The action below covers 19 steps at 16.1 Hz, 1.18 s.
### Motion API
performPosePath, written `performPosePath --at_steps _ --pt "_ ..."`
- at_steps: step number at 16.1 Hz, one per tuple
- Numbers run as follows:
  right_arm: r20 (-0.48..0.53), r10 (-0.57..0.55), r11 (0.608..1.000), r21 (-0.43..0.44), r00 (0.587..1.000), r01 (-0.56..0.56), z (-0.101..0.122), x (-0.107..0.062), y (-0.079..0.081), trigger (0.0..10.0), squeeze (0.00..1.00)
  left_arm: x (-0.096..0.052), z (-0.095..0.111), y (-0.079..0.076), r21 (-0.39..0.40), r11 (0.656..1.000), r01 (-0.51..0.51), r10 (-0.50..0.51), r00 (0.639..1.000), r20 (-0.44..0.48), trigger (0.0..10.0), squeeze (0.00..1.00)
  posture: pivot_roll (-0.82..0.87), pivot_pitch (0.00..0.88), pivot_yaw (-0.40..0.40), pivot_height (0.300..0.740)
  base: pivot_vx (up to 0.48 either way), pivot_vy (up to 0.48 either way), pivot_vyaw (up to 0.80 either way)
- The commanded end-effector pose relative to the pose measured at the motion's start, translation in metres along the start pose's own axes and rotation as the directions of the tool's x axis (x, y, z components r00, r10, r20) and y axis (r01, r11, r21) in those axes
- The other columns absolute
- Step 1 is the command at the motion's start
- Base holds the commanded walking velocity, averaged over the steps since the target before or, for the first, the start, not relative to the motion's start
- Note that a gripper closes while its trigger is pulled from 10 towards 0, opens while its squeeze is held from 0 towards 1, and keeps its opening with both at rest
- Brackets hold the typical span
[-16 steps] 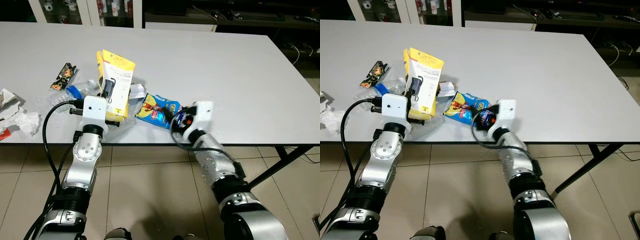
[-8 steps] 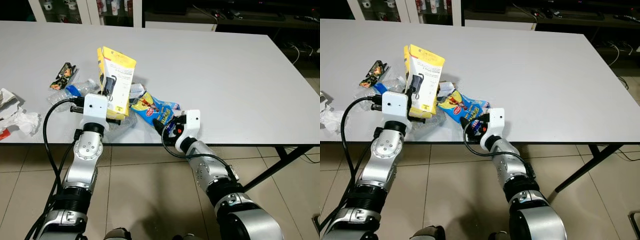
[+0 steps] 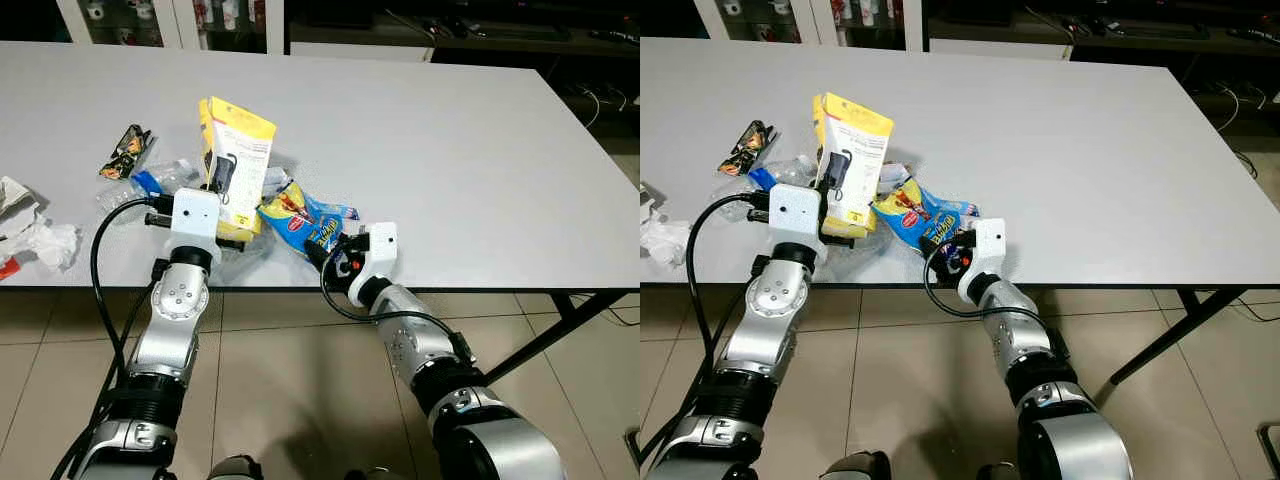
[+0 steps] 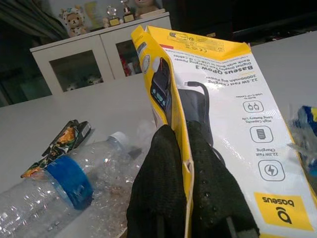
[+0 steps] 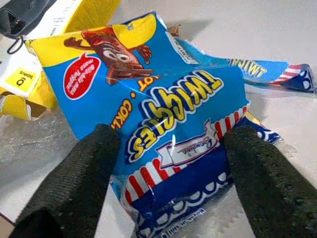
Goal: Picking trash to rubbish bin
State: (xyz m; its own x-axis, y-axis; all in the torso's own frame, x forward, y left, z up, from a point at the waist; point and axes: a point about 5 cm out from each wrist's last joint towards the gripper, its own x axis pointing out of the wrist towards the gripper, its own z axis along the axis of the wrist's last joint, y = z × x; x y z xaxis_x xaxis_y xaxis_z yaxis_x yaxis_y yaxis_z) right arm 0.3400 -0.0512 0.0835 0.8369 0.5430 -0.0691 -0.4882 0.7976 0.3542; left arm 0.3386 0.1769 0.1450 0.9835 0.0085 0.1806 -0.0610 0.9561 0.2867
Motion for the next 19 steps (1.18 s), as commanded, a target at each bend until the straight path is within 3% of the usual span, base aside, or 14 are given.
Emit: performPosePath --at_steps 1,11,19 --pt "-0.020 -0.001 1.000 0.007 1.000 0.001 -0.007 -0.002 0.001 0.0 0.00 0.004 0.009 -0.004 0.005 1.000 0.020 -0.021 0.999 0.032 10.0 0.00 0.04 0.097 -0.073 0.740 0.000 0.000 0.00" --pt "-0.012 -0.026 1.000 -0.002 1.000 0.026 -0.006 -0.005 -0.006 0.0 0.00 0.006 0.010 -0.005 0.005 1.000 0.023 -0.024 0.999 0.036 10.0 0.00 0.05 0.090 -0.070 0.740 0.000 0.000 0.00" --pt "0.097 -0.110 0.993 -0.023 0.989 0.113 0.019 -0.003 -0.019 0.0 0.00 0.007 0.011 -0.007 0.000 1.000 0.021 -0.021 0.999 0.041 10.0 0.00 0.04 0.081 -0.071 0.740 0.000 0.000 0.00"
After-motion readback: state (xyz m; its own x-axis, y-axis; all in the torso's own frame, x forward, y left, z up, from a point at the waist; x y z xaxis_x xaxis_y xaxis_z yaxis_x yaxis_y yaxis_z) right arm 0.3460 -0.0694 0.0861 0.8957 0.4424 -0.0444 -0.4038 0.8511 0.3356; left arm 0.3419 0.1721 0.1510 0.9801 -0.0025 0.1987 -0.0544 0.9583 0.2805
